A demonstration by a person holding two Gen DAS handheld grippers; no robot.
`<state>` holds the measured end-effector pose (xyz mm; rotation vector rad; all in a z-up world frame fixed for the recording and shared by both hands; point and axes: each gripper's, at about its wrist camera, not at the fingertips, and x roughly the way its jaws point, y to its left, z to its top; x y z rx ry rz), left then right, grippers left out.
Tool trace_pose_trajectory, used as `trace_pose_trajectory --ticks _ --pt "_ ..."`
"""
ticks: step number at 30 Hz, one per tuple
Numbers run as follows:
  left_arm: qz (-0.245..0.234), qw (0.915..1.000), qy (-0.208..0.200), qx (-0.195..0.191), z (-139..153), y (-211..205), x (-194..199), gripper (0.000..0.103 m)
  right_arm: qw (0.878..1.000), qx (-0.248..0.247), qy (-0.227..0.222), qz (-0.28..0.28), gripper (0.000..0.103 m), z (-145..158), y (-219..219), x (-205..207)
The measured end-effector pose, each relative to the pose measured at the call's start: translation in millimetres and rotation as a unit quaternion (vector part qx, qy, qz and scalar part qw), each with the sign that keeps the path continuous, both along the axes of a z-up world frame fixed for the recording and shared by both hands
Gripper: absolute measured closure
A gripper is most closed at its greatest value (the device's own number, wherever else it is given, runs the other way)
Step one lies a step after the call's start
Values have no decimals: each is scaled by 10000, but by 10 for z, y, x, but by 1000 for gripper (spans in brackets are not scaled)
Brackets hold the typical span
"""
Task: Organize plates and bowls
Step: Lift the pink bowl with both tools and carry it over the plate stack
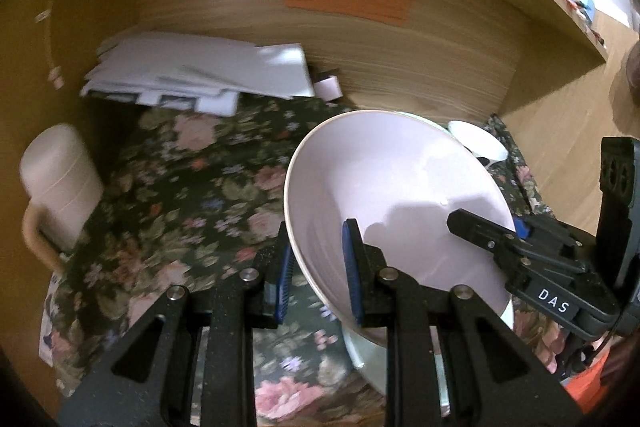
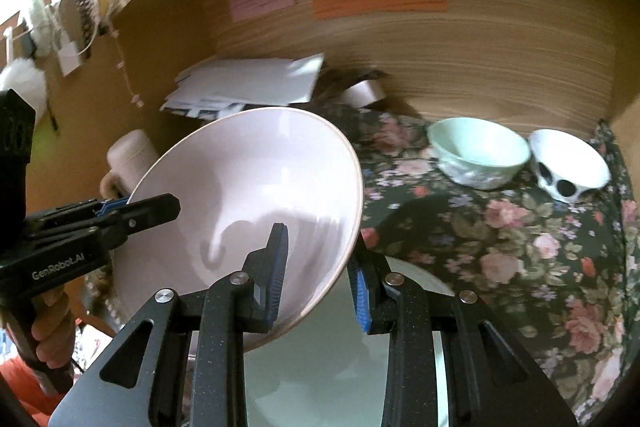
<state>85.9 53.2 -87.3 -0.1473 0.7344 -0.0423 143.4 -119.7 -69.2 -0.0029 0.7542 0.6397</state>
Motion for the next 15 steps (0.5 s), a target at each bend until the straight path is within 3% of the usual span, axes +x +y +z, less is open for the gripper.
trace_pose_trajectory --ticks 15 --pt "495 9986 134 -149 -180 590 -343 80 9980 -333 282 459 76 -219 630 -179"
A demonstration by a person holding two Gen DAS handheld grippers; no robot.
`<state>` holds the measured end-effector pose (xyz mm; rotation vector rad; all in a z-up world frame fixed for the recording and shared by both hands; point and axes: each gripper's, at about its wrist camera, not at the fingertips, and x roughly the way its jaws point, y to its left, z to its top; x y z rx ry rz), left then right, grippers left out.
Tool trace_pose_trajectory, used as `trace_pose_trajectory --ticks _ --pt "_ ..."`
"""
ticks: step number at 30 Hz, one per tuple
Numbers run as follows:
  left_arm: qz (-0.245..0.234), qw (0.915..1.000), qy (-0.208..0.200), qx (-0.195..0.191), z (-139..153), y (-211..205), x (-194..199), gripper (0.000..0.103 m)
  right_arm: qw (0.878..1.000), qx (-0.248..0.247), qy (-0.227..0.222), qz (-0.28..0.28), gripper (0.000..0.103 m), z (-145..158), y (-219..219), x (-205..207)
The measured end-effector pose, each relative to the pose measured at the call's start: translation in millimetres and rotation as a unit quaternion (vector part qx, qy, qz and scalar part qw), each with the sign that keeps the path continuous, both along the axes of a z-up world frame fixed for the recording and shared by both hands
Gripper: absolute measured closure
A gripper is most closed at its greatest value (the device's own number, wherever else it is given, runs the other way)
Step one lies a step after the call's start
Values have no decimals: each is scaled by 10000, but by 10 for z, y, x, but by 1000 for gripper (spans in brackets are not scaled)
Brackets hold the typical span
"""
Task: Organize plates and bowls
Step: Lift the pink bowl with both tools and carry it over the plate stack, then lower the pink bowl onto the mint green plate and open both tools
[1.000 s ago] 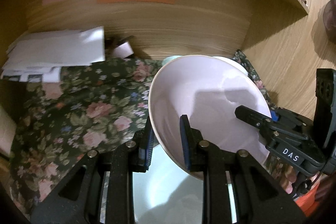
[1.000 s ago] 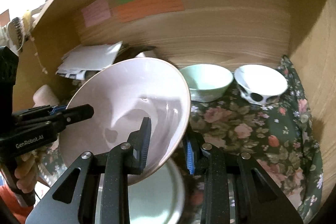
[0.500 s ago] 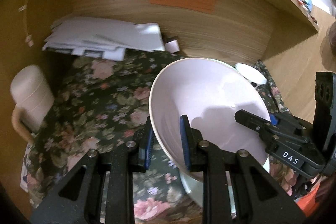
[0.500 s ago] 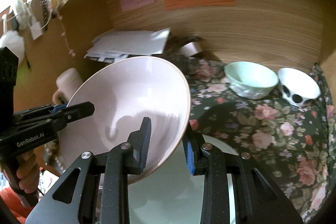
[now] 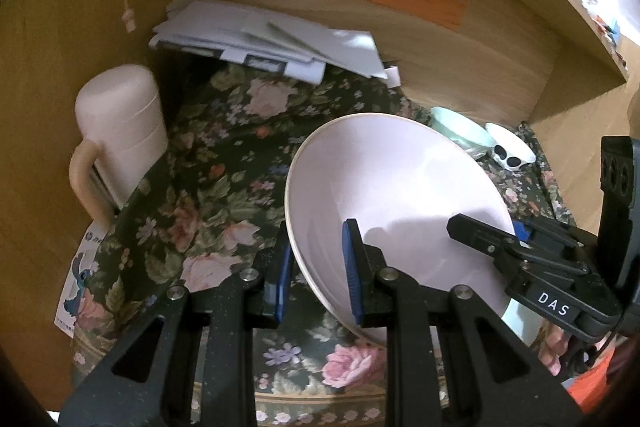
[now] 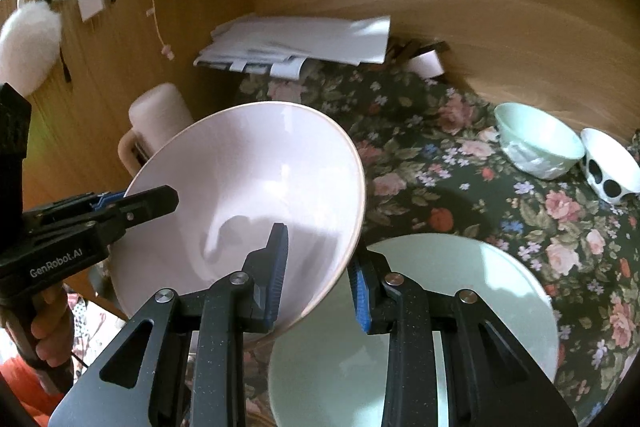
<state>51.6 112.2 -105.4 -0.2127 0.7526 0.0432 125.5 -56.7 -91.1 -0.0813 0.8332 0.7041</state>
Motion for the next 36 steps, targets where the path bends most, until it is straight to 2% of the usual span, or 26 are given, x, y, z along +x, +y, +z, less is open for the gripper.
trace_pose_trajectory --ticks 25,36 --pt "202 9981 407 -410 -546 508 40 80 9958 -705 541 215 76 -404 483 71" --pt "181 9987 359 -327 -600 532 68 80 9956 -790 479 180 73 -431 524 83"
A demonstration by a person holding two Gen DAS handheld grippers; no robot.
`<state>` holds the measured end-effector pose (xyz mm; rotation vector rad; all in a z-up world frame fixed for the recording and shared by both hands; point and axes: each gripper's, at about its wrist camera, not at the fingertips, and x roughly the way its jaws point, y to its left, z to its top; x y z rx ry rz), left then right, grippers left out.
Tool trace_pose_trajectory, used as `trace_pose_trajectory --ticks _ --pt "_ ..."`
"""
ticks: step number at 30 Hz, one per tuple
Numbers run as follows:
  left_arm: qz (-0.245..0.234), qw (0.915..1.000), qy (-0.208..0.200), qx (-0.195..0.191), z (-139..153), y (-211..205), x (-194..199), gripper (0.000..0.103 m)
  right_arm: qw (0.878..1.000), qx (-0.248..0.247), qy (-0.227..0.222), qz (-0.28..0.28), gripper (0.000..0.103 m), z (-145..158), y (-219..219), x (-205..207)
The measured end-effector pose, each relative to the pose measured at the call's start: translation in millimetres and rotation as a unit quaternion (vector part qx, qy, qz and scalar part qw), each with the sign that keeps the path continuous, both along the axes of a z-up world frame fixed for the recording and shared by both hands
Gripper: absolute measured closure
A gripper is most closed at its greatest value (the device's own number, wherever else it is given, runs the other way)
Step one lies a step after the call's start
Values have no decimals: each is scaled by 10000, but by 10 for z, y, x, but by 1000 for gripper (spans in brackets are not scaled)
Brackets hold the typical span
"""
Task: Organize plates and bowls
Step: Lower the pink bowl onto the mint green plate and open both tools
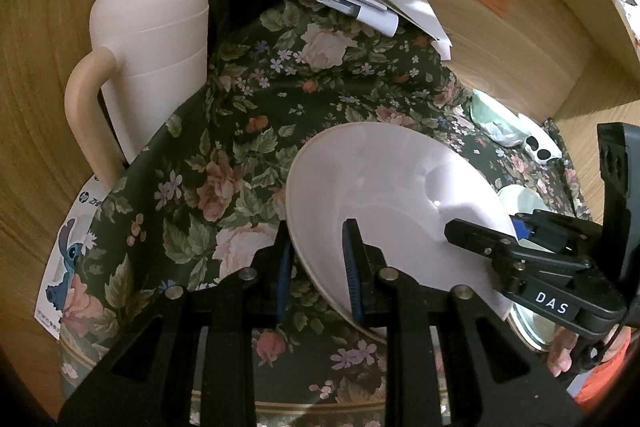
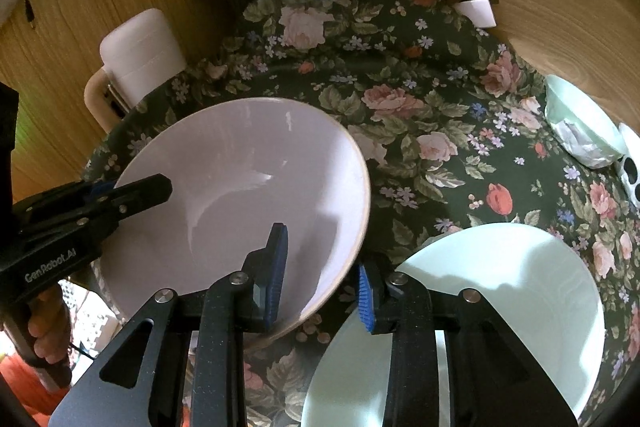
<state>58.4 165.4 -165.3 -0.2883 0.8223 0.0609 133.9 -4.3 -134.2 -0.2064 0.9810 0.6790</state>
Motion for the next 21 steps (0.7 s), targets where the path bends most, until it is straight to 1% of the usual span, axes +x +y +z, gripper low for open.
trace_pose_trajectory --ticks 3,5,6,8,9,10,12,14,16,18,20,21 --pt "97 9997 -156 132 72 6 -46 79 9998 91 -183 -48 65 78 -35 -16" --pt "142 9996 -219 141 134 14 -66 71 9994 170 -309 -59 58 155 -71 -34" --pt "176 9994 -256 142 169 16 -74 69 9990 203 -390 -63 57 203 -93 -47" --pt "226 9989 -353 189 248 2 -93 66 9981 256 -549 -94 49 286 -151 -67" --pt "226 9988 -387 204 279 -4 -93 65 9974 292 -648 -123 47 335 -193 -77" --pt "219 9985 -444 221 330 -23 -98 62 9966 334 -735 -155 44 383 -238 -84" --pt "214 9977 -584 258 432 -75 -109 56 9952 396 -866 -218 42 465 -329 -86" --pt "218 9962 -763 371 535 -150 -127 45 9939 442 -965 -290 42 548 -434 -72" --pt "193 9943 -932 480 621 -227 -127 40 9926 488 -1050 -358 41 614 -528 -54" --pt "139 9924 -1080 573 709 -313 -127 35 9904 539 -1187 -458 36 704 -655 -45" --pt "68 9903 -1224 653 802 -419 -107 30 9871 593 -1367 -581 28 794 -787 -34" --pt "44 9895 -1272 685 841 -460 -97 29 9856 613 -1443 -633 27 834 -837 -38"
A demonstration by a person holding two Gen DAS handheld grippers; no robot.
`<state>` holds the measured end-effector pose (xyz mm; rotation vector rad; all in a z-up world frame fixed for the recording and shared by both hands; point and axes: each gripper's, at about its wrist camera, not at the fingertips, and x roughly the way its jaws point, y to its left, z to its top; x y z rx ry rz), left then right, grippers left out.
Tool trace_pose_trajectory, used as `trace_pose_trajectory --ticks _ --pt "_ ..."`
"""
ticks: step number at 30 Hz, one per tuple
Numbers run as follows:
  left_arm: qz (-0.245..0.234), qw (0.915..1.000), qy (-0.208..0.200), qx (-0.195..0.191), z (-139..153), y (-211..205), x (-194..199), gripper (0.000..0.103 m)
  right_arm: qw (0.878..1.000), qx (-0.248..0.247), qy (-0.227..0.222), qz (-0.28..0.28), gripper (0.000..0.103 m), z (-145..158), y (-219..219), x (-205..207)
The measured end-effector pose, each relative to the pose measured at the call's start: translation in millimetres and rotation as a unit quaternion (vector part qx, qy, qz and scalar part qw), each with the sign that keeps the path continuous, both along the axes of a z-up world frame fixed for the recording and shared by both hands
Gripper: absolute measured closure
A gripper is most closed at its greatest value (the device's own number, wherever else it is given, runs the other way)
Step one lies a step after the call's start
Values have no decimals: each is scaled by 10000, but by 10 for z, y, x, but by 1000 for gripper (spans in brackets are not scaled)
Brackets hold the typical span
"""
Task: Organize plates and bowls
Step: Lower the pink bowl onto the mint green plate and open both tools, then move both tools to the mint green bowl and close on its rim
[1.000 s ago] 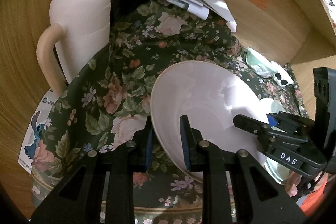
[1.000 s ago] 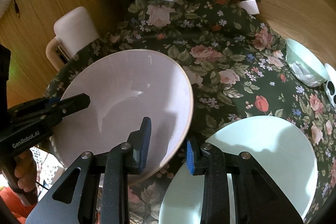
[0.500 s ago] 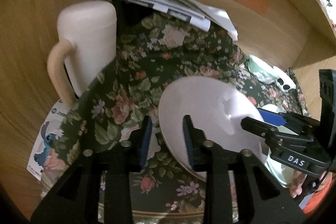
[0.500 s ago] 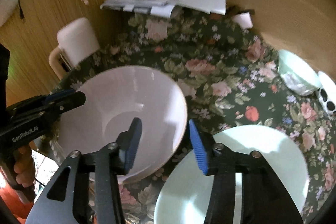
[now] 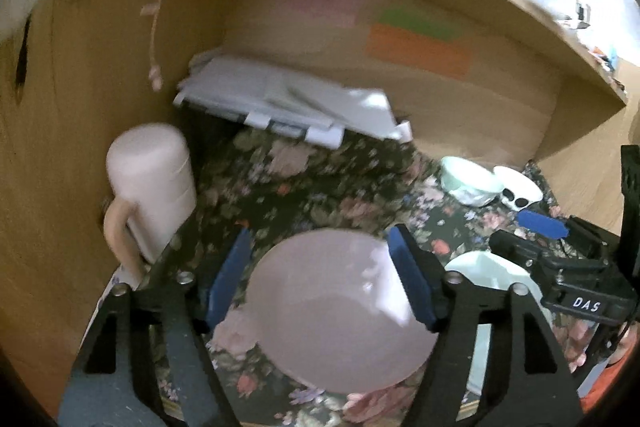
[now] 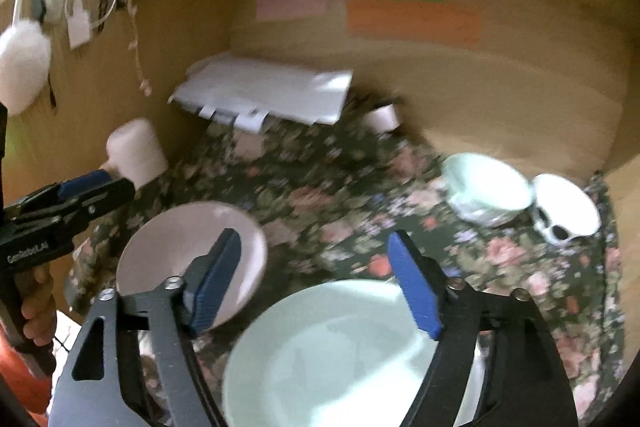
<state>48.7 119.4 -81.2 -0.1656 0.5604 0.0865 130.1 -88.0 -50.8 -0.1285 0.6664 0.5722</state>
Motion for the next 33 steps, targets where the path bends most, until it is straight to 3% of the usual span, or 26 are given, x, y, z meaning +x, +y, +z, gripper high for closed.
trace_pose_trajectory --ticks 5,16,23,30,33 --pt "-115 9997 -142 146 126 -232 138 24 9994 162 -206 -238 19 150 -290 92" --pt "-312 9992 37 230 208 -690 669 24 9962 56 -495 -715 18 200 -753 481" --pt "-613 9962 258 559 141 -1026 1072 24 9939 -82 -408 -1021 18 45 -972 893" --pt "-717 9933 758 503 -22 -1167 1501 24 9911 -187 -77 -1314 19 -216 -1114 1342" --pt "-734 9918 902 534 -89 -1202 1658 26 9893 -268 138 -1428 27 -353 -1189 1524"
